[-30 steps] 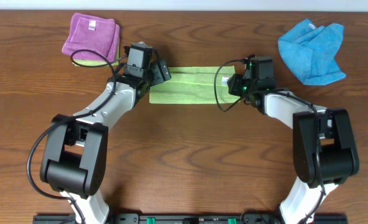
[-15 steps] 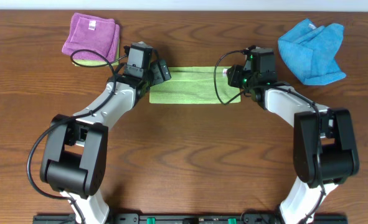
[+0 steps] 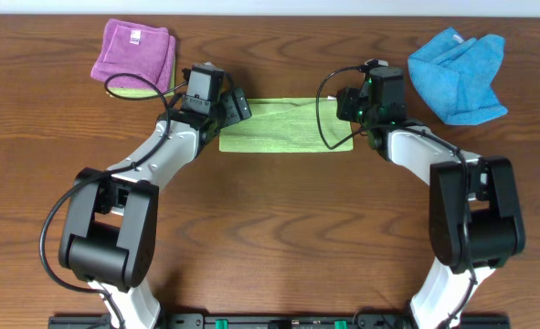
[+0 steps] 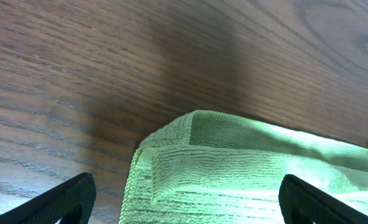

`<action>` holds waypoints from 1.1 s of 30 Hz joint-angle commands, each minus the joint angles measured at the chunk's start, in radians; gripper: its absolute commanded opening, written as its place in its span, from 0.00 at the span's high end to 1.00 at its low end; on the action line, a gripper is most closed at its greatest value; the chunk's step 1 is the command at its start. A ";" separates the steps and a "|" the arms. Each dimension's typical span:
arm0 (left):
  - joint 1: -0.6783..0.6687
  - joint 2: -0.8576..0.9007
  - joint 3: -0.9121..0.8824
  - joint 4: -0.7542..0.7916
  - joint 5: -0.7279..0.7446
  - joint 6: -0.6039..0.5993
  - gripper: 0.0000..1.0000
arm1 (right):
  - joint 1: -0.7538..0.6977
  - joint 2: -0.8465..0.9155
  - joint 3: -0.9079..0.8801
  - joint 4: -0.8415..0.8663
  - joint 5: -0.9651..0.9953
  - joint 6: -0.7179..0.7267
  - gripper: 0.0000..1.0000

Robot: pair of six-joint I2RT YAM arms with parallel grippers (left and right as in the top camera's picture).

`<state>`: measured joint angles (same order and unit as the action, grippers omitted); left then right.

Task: Fold the cloth
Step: 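Lower the folded edge onto the cloth and release both grippers, then grasp the folded strip's left and right ends with both grippers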

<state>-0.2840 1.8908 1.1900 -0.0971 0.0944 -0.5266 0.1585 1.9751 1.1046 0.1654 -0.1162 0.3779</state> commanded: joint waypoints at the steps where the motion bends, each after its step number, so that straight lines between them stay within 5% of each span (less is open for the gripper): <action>1: 0.002 0.013 0.019 -0.003 0.020 -0.005 0.05 | 0.006 0.016 0.019 0.005 0.016 -0.011 0.62; 13: -0.012 0.018 0.019 0.002 0.045 -0.019 0.05 | 0.008 0.024 0.019 0.018 0.015 0.011 0.64; 33: -0.010 0.094 0.019 0.127 0.087 -0.251 0.04 | 0.008 0.024 0.019 0.008 0.015 0.011 0.67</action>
<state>-0.2955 1.9835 1.1900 0.0139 0.1772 -0.7452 0.1585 1.9892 1.1046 0.1787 -0.1116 0.3794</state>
